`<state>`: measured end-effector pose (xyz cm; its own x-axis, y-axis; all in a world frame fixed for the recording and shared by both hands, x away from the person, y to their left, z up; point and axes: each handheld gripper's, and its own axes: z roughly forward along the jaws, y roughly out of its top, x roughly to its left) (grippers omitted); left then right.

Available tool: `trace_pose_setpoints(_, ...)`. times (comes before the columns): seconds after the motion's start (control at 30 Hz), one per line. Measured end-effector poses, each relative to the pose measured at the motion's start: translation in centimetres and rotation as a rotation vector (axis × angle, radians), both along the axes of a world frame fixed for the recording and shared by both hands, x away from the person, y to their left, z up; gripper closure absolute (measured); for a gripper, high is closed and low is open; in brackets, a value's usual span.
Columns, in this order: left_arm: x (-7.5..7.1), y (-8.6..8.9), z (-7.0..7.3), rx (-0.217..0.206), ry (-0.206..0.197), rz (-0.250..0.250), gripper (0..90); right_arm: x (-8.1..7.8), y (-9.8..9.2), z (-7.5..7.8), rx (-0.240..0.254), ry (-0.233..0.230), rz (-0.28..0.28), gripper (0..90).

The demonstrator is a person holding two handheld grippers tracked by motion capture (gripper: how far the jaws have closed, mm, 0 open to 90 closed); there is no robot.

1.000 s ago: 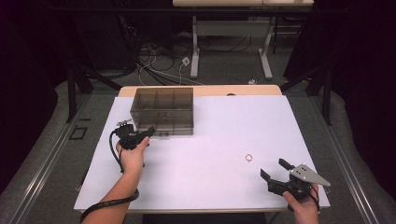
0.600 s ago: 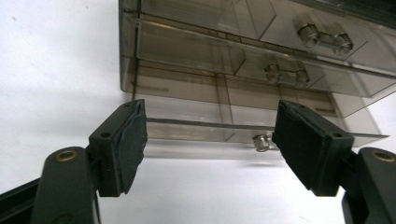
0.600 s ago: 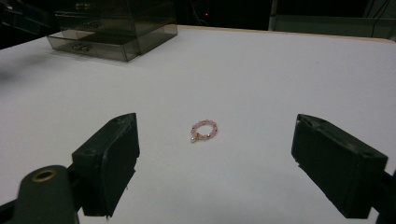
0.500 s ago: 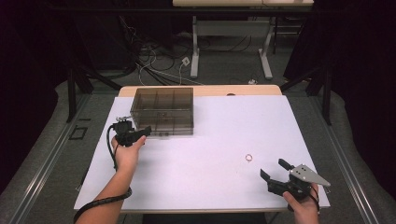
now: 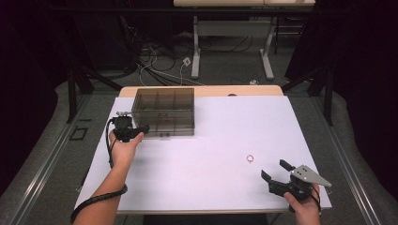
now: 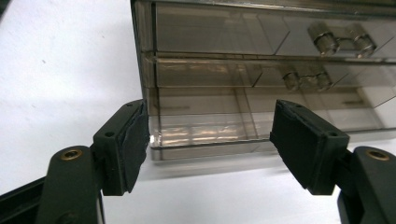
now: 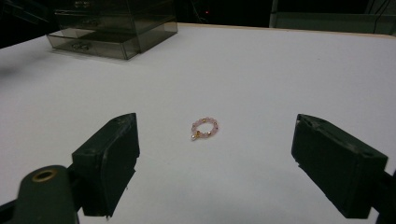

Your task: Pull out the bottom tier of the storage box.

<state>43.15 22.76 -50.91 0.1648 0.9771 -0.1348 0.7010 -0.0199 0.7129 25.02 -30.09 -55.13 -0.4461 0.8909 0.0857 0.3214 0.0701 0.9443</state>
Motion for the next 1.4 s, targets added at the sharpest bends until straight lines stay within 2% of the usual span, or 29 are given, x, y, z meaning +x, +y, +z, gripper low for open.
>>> trace_pose_setpoints(0.07,0.1,0.0,0.2,0.017,0.005,-0.015,32.6,0.0,0.0,0.0,0.006,0.012,-0.006,14.7)
trace_pose_setpoints(0.23,0.6,-0.1,0.3,0.030,0.015,-0.056,34.0,0.0,0.0,0.0,0.011,0.015,-0.002,14.7)
trace_pose_setpoints(0.27,0.7,-0.1,0.2,0.037,0.011,-0.058,34.0,0.0,0.0,-0.1,0.009,0.014,0.000,14.7)
trace_pose_setpoints(0.3,0.8,-0.1,0.3,0.069,0.016,-0.062,34.0,0.0,0.0,-0.1,0.009,0.015,0.001,14.7)
trace_pose_setpoints(0.33,0.9,-0.2,0.3,0.084,0.017,-0.060,34.0,0.0,0.0,-0.1,0.008,0.013,0.003,14.7)
trace_pose_setpoints(0.4,1.0,-0.1,0.3,0.091,0.024,-0.064,35.1,0.0,0.0,-0.1,0.008,0.014,0.001,14.7)
trace_pose_setpoints(0.53,1.2,0.2,0.4,0.096,0.036,-0.060,42.8,0.0,-0.1,-0.1,0.009,0.015,0.000,14.7)
trace_pose_setpoints(0.57,1.3,0.4,0.3,0.076,0.042,-0.062,43.2,0.0,-0.1,-0.1,0.009,0.015,0.000,14.7)
trace_pose_setpoints(0.73,1.5,0.9,0.2,0.052,0.058,-0.058,44.2,0.0,0.0,-0.1,0.008,0.016,0.001,14.7)
trace_pose_setpoints(0.87,1.7,1.1,0.1,0.054,0.074,-0.064,44.8,0.0,-0.1,-0.1,0.009,0.016,0.001,14.7)
trace_pose_setpoints(1.07,1.9,1.1,-0.2,0.051,0.094,-0.067,51.8,0.0,-0.1,-0.1,0.010,0.019,0.002,14.7)
trace_pose_setpoints(1.3,2.2,1.2,-0.3,0.027,0.111,-0.053,60.0,0.0,0.0,-0.1,0.011,0.019,0.005,14.7)
trace_pose_setpoints(1.33,2.3,1.3,-0.3,0.032,0.122,-0.056,61.3,0.0,0.0,-0.1,0.011,0.019,0.006,14.7)
trace_pose_setpoints(1.4,2.4,1.3,-0.4,0.042,0.118,-0.049,63.9,0.0,0.0,-0.1,0.012,0.019,0.006,14.7)
